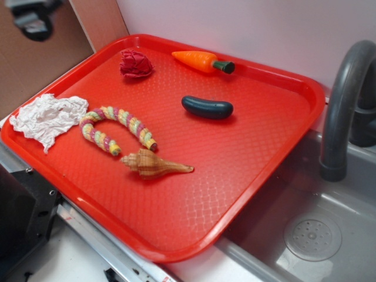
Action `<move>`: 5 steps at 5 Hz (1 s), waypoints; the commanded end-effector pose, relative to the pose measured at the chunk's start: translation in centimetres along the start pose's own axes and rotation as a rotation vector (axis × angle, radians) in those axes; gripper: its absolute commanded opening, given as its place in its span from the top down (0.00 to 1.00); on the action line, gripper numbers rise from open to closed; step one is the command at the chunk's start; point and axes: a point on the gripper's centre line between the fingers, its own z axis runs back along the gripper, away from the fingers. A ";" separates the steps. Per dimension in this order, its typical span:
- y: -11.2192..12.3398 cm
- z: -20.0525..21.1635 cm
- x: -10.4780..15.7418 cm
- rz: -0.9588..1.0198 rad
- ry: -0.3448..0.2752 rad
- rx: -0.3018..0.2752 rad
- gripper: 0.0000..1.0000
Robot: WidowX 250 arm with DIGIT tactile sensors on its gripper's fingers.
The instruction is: Grab the multicolored rope.
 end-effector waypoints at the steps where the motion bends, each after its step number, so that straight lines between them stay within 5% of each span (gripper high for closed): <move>1: -0.3 -6.9 1.9 -0.371 0.159 0.100 0.00; 5: -0.1 -16.6 2.8 -0.675 0.432 -0.032 0.00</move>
